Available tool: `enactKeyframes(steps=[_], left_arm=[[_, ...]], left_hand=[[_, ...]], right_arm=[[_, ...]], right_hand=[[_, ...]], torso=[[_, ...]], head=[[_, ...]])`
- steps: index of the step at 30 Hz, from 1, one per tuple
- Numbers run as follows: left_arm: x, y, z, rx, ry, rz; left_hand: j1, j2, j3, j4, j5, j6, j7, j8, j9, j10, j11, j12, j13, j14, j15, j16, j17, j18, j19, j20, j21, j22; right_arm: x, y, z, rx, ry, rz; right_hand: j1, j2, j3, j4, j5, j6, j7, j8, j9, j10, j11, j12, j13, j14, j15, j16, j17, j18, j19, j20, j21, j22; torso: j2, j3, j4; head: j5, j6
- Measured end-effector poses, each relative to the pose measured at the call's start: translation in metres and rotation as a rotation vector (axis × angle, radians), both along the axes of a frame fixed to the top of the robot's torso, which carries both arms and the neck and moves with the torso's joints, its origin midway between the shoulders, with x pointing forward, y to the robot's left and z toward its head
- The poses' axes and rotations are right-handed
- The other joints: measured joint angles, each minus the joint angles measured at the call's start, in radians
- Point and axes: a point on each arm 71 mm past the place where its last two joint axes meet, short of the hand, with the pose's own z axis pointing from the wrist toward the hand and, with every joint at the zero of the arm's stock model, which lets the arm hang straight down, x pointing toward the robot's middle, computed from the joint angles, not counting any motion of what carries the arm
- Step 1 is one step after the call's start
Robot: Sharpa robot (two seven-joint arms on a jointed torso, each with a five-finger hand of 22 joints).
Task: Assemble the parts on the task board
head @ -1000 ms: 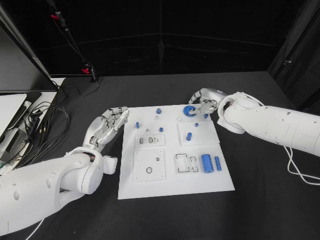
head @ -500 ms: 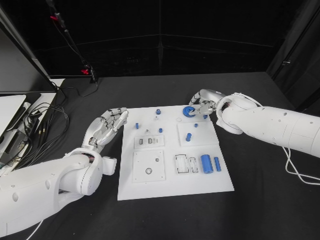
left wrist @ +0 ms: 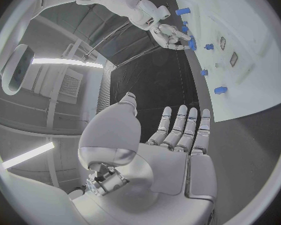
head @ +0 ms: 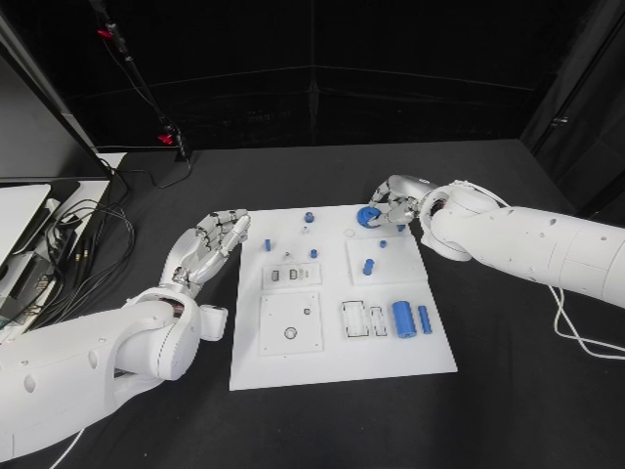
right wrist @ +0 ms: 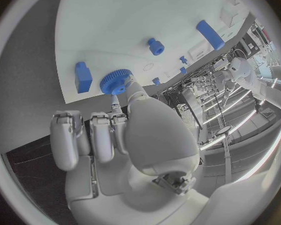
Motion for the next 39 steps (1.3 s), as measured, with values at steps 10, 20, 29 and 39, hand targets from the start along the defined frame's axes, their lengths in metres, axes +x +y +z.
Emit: enactKeyframes(steps=[10,20,29,39], left_arm=[[0.0002,0.0000,0.0000,0.000,0.000,0.000],[0.0002,0.0000,0.0000,0.000,0.000,0.000],[0.0002,-0.0001,0.0000,0.000,0.000,0.000],[0.0005,0.0002,-0.0001,0.001,0.000,0.001]], left_hand=[[0.000,0.000,0.000,0.000,0.001,0.000,0.000,0.000,0.000,0.000,0.000,0.001,0.000,0.000,0.000,0.000,0.000,0.000,-0.002,0.002,0.000,0.000],[0.000,0.000,0.000,0.000,0.004,0.000,0.000,0.000,0.000,0.000,0.000,0.004,0.000,0.000,0.000,0.000,0.000,0.000,-0.004,0.004,0.000,0.000],[0.000,0.000,0.000,0.000,0.004,0.000,0.000,0.000,0.000,0.000,0.000,0.004,0.000,0.000,0.000,0.000,0.000,0.000,-0.004,0.004,0.000,0.000],[0.005,0.005,0.000,0.000,0.004,0.000,0.000,0.000,-0.001,0.000,0.000,0.004,0.000,0.000,0.000,0.000,0.000,0.000,-0.004,0.004,0.000,0.000]], right_arm=[[0.0015,0.0026,-0.0011,-0.005,0.012,-0.005],[0.0024,0.0052,-0.0017,-0.007,0.019,-0.006],[0.0032,0.0057,-0.0005,-0.009,0.022,-0.009],[0.0031,0.0056,-0.0001,-0.009,0.022,-0.010]], right_hand=[[0.000,0.000,0.006,-0.001,0.003,0.000,0.000,-0.023,-0.010,0.000,0.000,0.000,0.000,0.000,0.000,0.000,0.000,0.000,0.000,0.000,0.000,0.000],[-0.011,0.011,0.012,0.004,0.008,-0.003,-0.003,-0.036,-0.016,0.000,0.000,0.000,0.000,0.000,0.000,0.000,0.000,0.000,0.000,0.000,0.000,0.000],[-0.023,0.012,0.023,0.008,0.012,0.066,0.005,-0.040,-0.019,0.000,0.007,0.000,0.000,0.000,0.007,0.000,0.000,0.000,0.000,0.000,0.000,0.000],[-0.023,0.012,0.030,0.006,0.012,0.083,0.008,-0.054,-0.024,0.000,0.014,0.000,0.000,0.000,0.007,0.000,0.000,0.000,0.000,0.007,0.000,0.000]], torso=[[0.000,0.0000,-0.0003],[0.000,0.0000,-0.0003],[0.000,0.0000,-0.0003],[0.000,0.0005,-0.0008]], head=[[0.003,-0.003],[0.007,-0.005],[0.008,-0.006],[0.007,-0.006]])
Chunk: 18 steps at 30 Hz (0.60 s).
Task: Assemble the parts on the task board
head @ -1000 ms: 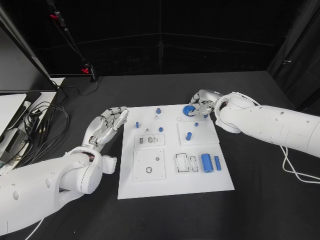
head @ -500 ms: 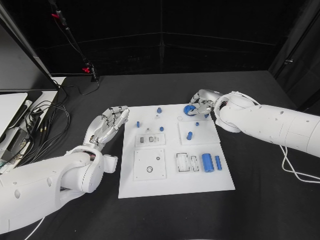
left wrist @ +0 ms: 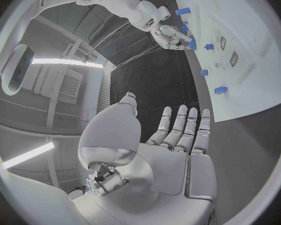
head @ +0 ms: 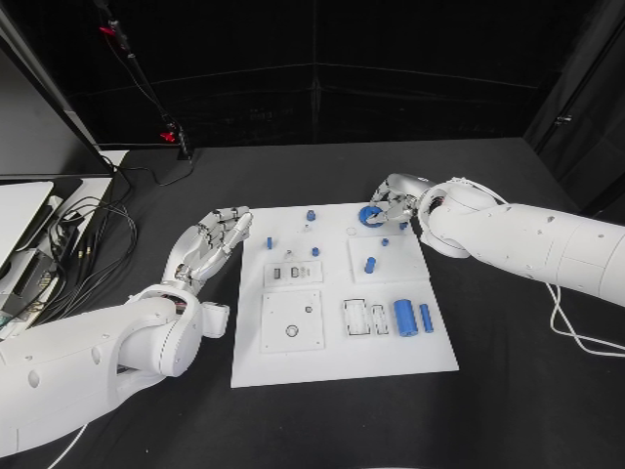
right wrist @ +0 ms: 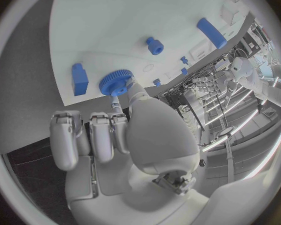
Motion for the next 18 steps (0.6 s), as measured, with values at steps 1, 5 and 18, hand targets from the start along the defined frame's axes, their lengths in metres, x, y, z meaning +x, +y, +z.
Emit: enactKeyframes(steps=[1,5,18], left_arm=[[0.0000,0.0000,0.0000,0.000,0.000,0.000],[0.0001,0.0000,0.0000,0.000,0.000,0.000],[0.0002,-0.0001,-0.0001,0.000,0.000,0.000]], left_hand=[[0.000,0.000,0.000,0.000,0.000,0.000,0.000,0.000,0.000,0.000,0.000,0.000,0.000,0.000,0.000,0.000,0.000,0.000,0.000,0.000,0.000,0.000],[0.000,0.000,0.000,0.000,0.004,0.000,0.000,0.000,0.000,0.000,0.000,0.000,0.000,0.000,0.000,0.000,0.000,0.000,0.000,0.000,0.000,0.000],[0.000,0.000,0.000,0.000,0.004,0.004,0.004,0.000,0.000,0.000,0.000,0.000,0.000,0.000,0.000,0.000,0.000,0.000,0.000,0.000,0.000,0.000]], right_arm=[[-0.0001,0.0000,0.0000,0.000,0.000,0.000],[-0.0004,-0.0005,-0.0002,0.001,-0.001,0.001],[-0.0011,-0.0026,-0.0009,0.006,-0.003,0.001]], right_hand=[[0.000,0.000,0.000,0.000,0.000,0.000,0.000,-0.006,-0.001,0.000,0.000,0.000,0.000,0.000,0.000,0.000,0.000,0.000,0.000,0.000,0.000,0.000],[-0.007,-0.007,0.000,0.000,-0.006,0.001,0.002,-0.020,-0.005,0.000,0.000,0.000,0.000,0.001,0.000,0.000,0.000,0.000,0.000,0.000,0.000,0.000],[-0.024,-0.024,-0.002,0.002,-0.018,-0.010,0.006,-0.044,-0.005,0.000,0.000,0.000,0.000,0.000,0.007,0.000,0.001,0.000,0.000,0.000,0.000,0.000]], torso=[[0.000,0.0000,0.0000],[0.000,0.0000,0.0000],[0.000,-0.0003,0.0000]], head=[[0.000,0.000],[-0.001,0.002],[-0.003,0.004]])
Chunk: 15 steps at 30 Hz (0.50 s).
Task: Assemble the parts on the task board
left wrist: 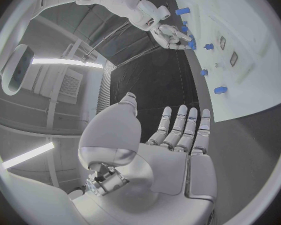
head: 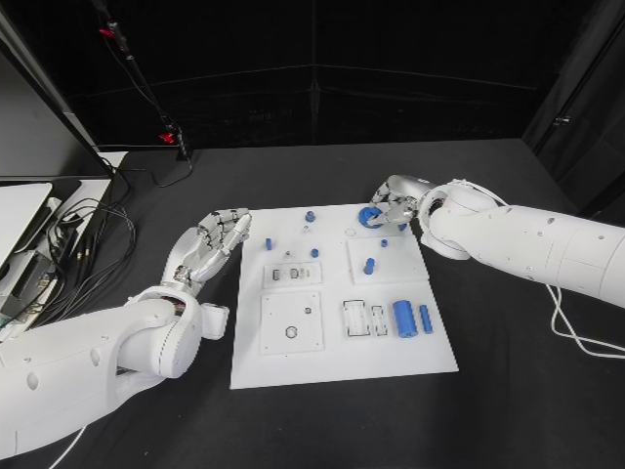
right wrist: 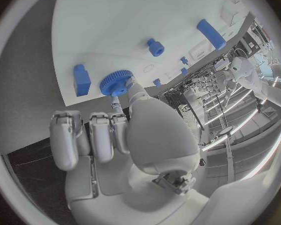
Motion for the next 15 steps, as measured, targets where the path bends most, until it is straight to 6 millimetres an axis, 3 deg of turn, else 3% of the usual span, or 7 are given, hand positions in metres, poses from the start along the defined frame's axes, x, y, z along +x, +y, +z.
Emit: enactKeyframes(steps=[15], left_arm=[[0.0001,0.0002,0.0000,0.000,0.000,0.000]], left_hand=[[0.004,0.004,-0.003,-0.003,0.004,0.004,-0.003,0.000,0.000,0.000,0.000,0.000,0.000,0.000,0.000,0.004,0.000,0.000,0.000,0.000,0.004,0.000]], right_arm=[[-0.0005,-0.0050,-0.0002,0.010,-0.005,-0.011]], right_hand=[[-0.007,0.006,0.005,0.006,0.000,-0.003,0.003,-0.006,0.000,0.000,0.007,0.000,0.000,0.000,0.000,0.000,0.000,0.000,0.000,0.007,0.000,0.000]], torso=[[0.000,0.0002,0.0001]], head=[[0.002,-0.002]])
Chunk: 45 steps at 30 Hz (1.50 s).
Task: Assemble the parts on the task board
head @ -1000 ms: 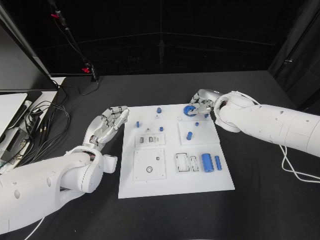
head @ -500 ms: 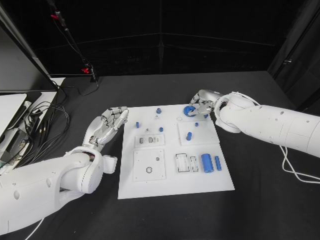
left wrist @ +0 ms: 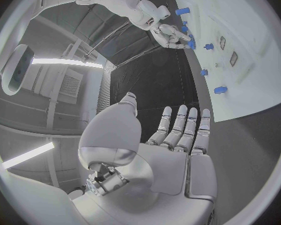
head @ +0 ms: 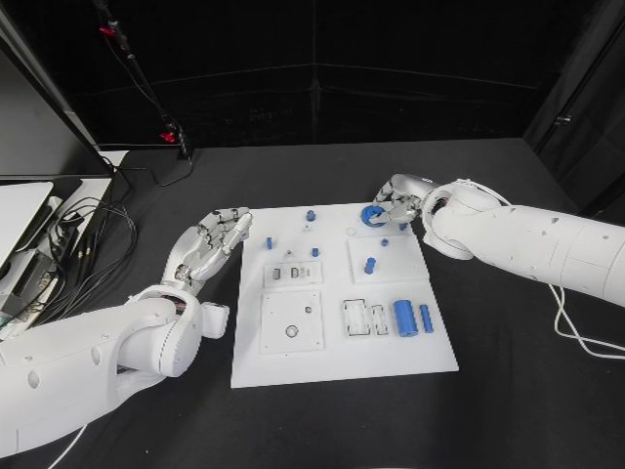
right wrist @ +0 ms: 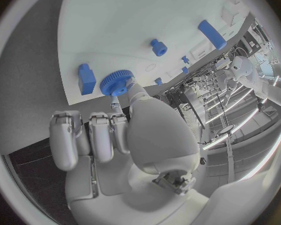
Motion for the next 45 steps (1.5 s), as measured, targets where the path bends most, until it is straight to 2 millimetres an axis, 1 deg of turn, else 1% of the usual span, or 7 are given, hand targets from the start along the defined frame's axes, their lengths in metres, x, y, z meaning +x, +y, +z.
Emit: enactKeyframes(steps=[12,19,22,33,38,40,45], left_arm=[[0.000,0.000,0.000,0.000,0.000,0.000],[0.000,0.000,0.000,0.000,0.000,0.000],[0.000,0.000,0.000,0.000,0.000,0.000],[0.000,0.000,0.000,0.000,0.000,-0.001],[0.000,0.001,0.000,0.000,0.001,0.000],[0.000,0.001,0.000,0.000,0.001,0.000],[0.000,0.002,0.000,0.000,0.001,0.001]], left_hand=[[0.002,0.002,0.000,0.000,0.004,0.000,0.000,0.000,-0.001,0.000,0.000,0.004,0.000,0.000,0.000,0.000,0.000,0.000,0.000,0.000,0.000,0.000],[0.002,0.002,0.000,0.000,0.004,0.000,0.000,0.000,-0.001,0.000,0.000,0.004,0.000,0.000,0.000,0.000,0.000,0.000,0.000,0.000,0.000,0.000],[0.002,0.002,0.000,0.000,0.004,0.000,0.000,0.000,-0.001,0.000,0.000,0.004,0.000,0.000,0.000,0.000,0.000,0.000,0.000,0.000,0.000,0.000],[0.002,0.002,0.000,0.000,0.010,0.000,0.000,0.000,-0.001,0.000,0.000,0.004,0.000,0.000,0.000,0.000,0.000,0.000,0.000,0.000,0.000,0.000],[0.002,0.002,0.000,0.000,0.010,0.000,0.000,0.000,-0.001,0.000,0.000,0.004,0.000,0.000,0.000,0.000,0.000,0.000,0.000,0.000,0.000,0.000],[0.002,0.002,0.000,0.000,0.010,0.000,0.000,0.000,-0.001,0.000,0.000,0.004,0.000,0.000,0.000,0.000,0.000,0.000,0.000,0.000,0.000,0.000],[0.003,0.003,0.000,0.000,0.010,0.000,0.000,0.000,-0.001,0.000,0.000,0.004,0.000,0.000,0.000,0.000,0.000,0.000,0.000,0.000,0.000,0.000]], right_arm=[[0.000,-0.001,0.000,0.005,0.003,-0.007],[0.000,-0.001,0.001,0.007,0.003,-0.008],[0.000,-0.001,0.001,0.009,0.000,-0.007],[-0.001,0.002,0.006,0.047,-0.081,0.022],[-0.003,0.006,0.010,0.079,-0.127,0.042],[-0.005,0.007,0.012,0.091,-0.142,0.051],[-0.010,0.016,0.017,0.124,-0.168,0.082]], right_hand=[[0.000,0.000,0.003,-0.003,0.008,0.017,0.006,0.000,0.002,-0.002,0.002,0.000,0.000,0.000,0.007,0.000,0.000,0.000,0.000,0.000,0.000,0.000],[0.039,0.039,0.060,-0.029,0.021,0.084,0.001,-0.004,0.002,-0.004,0.004,0.000,0.000,0.000,0.007,0.000,0.000,0.000,0.000,0.000,0.000,0.000],[0.054,0.050,0.081,-0.037,0.028,0.090,0.008,-0.004,0.001,-0.004,0.004,0.000,0.000,0.000,0.007,0.000,0.000,0.000,0.000,0.000,0.000,0.000],[0.077,0.053,0.096,-0.042,0.047,0.095,0.012,-0.010,-0.002,-0.004,0.004,0.000,0.000,0.000,0.007,0.000,0.000,0.000,0.000,0.000,0.000,0.000],[0.080,0.055,0.096,-0.042,0.047,0.095,0.012,-0.014,-0.002,-0.004,0.004,0.000,0.000,0.000,0.007,0.000,0.000,0.000,0.000,0.000,0.000,0.000],[0.088,0.047,0.097,-0.041,0.051,0.095,0.012,-0.017,-0.002,-0.004,0.004,0.000,0.000,0.000,0.007,0.000,0.000,0.000,0.000,0.000,0.000,0.000],[0.089,0.046,0.101,-0.043,0.051,0.095,0.012,-0.018,-0.002,-0.004,0.003,0.000,0.000,0.000,0.007,0.000,0.000,0.000,0.000,0.000,0.000,0.000]], torso=[[0.000,0.0000,-0.0001],[0.000,-0.0002,-0.0001],[0.000,-0.0001,-0.0001],[0.000,-0.0002,-0.0001],[0.000,-0.0003,-0.0001],[0.000,-0.0004,-0.0001],[-0.001,-0.0010,-0.0001]], head=[[-0.001,-0.001],[-0.002,-0.002],[-0.002,-0.002],[-0.001,-0.004],[0.003,-0.004],[0.005,-0.003],[0.011,-0.003]])
